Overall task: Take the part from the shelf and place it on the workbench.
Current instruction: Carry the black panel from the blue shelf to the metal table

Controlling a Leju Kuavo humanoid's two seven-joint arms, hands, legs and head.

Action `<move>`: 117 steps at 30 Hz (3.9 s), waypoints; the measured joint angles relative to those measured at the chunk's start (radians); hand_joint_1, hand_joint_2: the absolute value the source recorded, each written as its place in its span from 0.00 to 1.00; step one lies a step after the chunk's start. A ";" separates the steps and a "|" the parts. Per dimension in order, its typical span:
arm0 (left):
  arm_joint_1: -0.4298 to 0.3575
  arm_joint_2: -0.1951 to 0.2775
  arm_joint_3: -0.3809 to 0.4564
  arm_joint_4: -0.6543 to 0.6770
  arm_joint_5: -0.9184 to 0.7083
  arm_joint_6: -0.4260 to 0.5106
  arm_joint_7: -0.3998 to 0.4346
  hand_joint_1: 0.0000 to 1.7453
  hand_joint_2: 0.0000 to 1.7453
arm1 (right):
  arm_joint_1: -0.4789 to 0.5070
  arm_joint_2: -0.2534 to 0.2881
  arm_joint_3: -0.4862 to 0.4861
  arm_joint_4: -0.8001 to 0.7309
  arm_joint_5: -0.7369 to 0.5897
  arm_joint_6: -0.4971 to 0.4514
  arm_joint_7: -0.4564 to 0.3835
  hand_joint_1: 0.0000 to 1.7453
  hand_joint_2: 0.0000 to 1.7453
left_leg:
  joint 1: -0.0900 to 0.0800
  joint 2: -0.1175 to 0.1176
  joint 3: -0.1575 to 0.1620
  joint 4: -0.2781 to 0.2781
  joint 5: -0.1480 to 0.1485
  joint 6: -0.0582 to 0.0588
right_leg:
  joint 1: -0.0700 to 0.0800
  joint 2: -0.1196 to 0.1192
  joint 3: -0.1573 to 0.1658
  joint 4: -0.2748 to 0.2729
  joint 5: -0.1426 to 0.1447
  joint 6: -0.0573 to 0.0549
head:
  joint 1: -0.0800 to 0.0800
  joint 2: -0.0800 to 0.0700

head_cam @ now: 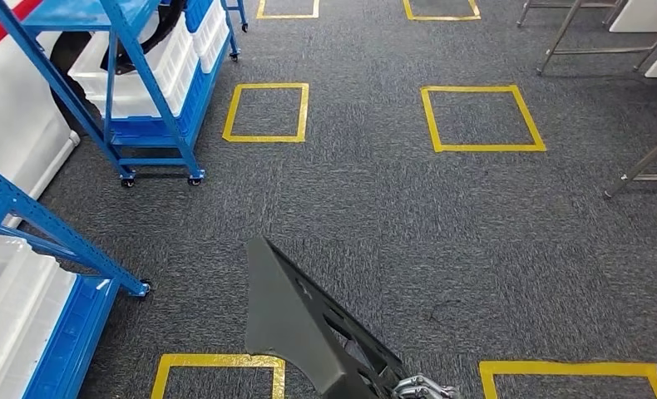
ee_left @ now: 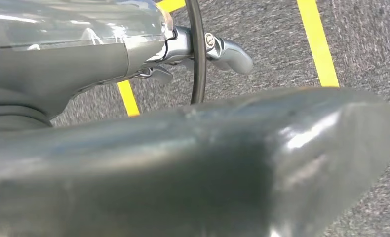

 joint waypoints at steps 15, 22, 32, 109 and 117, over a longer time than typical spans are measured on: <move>0.006 0.021 -0.005 0.006 -0.002 -0.004 0.007 0.00 0.00 | -0.004 0.001 0.000 0.001 -0.008 0.000 0.000 1.00 1.00 | 0.002 -0.055 0.050 -0.154 0.111 0.050 | 0.003 0.033 -0.079 0.118 -0.056 0.032 | 0.000 0.000; 0.007 0.020 -0.005 0.008 -0.009 -0.003 0.019 0.00 0.00 | -0.009 0.003 0.000 0.003 -0.029 0.005 -0.004 1.00 1.00 | -0.002 0.040 0.053 -0.145 0.095 0.039 | -0.011 -0.040 -0.047 0.097 -0.026 0.048 | 0.000 0.000; 0.002 0.025 -0.005 0.010 -0.006 -0.016 0.045 0.00 0.00 | -0.021 0.000 0.006 0.005 -0.055 0.013 -0.006 1.00 1.00 | 0.002 -0.022 -0.041 0.101 -0.050 -0.006 | -0.003 0.008 -0.009 0.011 -0.005 0.001 | 0.000 0.000; 0.005 -0.002 0.033 0.013 0.014 -0.010 -0.018 0.00 0.00 | -0.015 0.020 -0.021 0.038 0.009 0.068 0.051 1.00 1.00 | 0.006 -0.057 0.031 -0.137 0.107 0.053 | -0.008 0.010 -0.109 0.221 -0.122 0.059 | 0.000 0.000; 0.004 -0.003 0.034 0.013 0.014 -0.015 -0.018 0.00 0.00 | -0.016 0.022 -0.021 0.040 0.011 0.068 0.053 1.00 1.00 | -0.004 -0.029 0.036 -0.134 0.097 0.035 | 0.000 -0.005 0.012 0.000 -0.013 0.037 | 0.000 0.000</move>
